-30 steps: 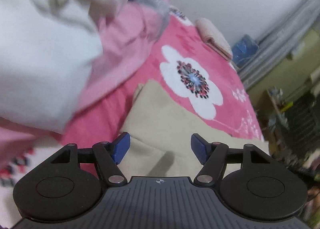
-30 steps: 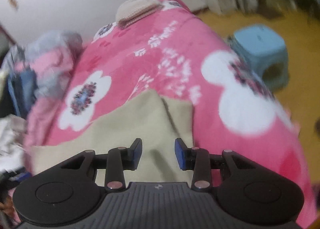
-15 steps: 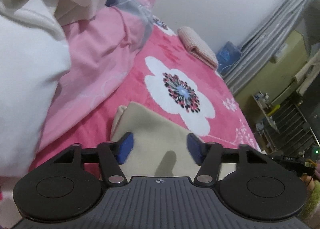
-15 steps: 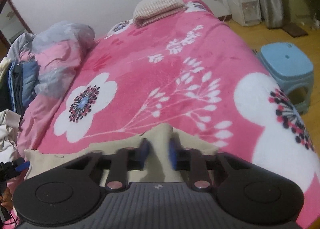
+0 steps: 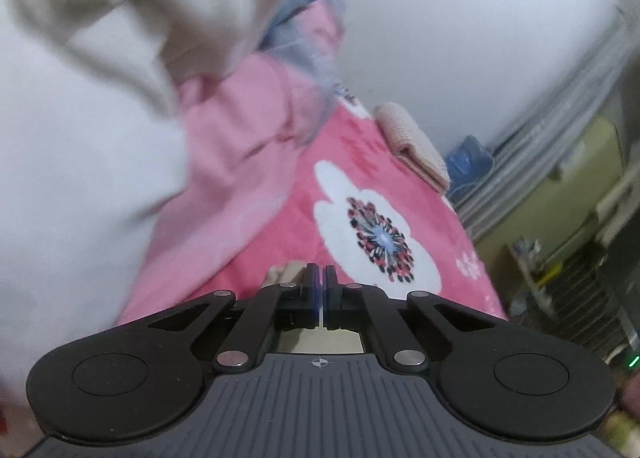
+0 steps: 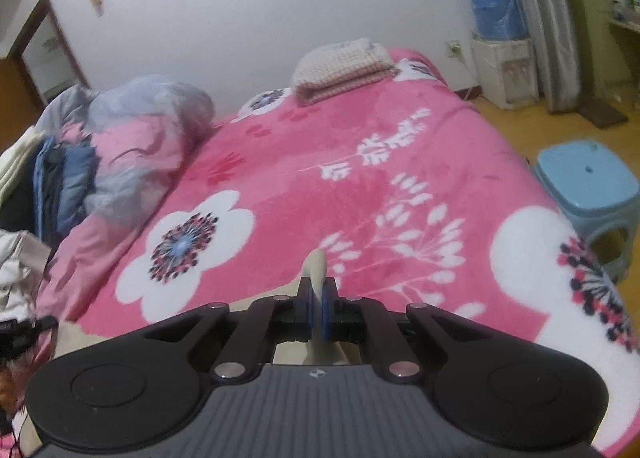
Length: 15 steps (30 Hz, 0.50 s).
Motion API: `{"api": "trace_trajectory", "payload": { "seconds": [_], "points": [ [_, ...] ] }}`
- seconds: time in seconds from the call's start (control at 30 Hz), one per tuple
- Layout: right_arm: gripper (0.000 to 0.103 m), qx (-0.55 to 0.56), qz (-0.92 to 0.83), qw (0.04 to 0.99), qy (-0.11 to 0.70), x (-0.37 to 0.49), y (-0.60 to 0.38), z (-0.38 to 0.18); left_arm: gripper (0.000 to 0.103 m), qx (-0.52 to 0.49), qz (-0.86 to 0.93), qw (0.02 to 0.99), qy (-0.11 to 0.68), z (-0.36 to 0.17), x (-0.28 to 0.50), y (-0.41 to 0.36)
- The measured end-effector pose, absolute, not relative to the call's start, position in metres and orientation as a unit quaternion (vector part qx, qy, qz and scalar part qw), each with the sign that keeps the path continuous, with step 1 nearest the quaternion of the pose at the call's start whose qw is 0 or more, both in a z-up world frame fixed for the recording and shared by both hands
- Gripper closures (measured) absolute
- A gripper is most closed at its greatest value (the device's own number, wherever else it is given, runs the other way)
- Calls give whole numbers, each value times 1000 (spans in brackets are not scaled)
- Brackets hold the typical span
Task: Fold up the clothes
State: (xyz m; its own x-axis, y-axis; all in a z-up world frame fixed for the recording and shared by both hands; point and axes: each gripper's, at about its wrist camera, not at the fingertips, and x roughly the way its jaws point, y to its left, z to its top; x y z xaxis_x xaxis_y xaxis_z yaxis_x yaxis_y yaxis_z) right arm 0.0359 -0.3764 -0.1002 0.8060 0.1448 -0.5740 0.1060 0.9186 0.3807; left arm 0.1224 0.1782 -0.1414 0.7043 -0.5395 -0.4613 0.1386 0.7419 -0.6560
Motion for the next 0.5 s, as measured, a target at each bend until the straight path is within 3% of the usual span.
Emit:
{"api": "trace_trajectory", "payload": {
  "seconds": [0.07,0.13,0.2,0.3,0.5],
  "points": [
    [99,190,-1,926,327,39,-377,-114,98,-309,-199,866,340,-142,122,181],
    [99,206,-14,914,348,39,-382,-135,83,-315,-204,859,348,-142,121,183],
    [99,239,-17,910,339,36,-387,-142,61,-285,-210,868,348,-139,121,175],
    [99,244,-21,910,335,35,-386,-142,46,-236,-220,880,348,-135,122,161],
    [99,242,-24,913,328,32,-383,-143,39,-132,-221,903,342,-124,118,134]
  ]
}}
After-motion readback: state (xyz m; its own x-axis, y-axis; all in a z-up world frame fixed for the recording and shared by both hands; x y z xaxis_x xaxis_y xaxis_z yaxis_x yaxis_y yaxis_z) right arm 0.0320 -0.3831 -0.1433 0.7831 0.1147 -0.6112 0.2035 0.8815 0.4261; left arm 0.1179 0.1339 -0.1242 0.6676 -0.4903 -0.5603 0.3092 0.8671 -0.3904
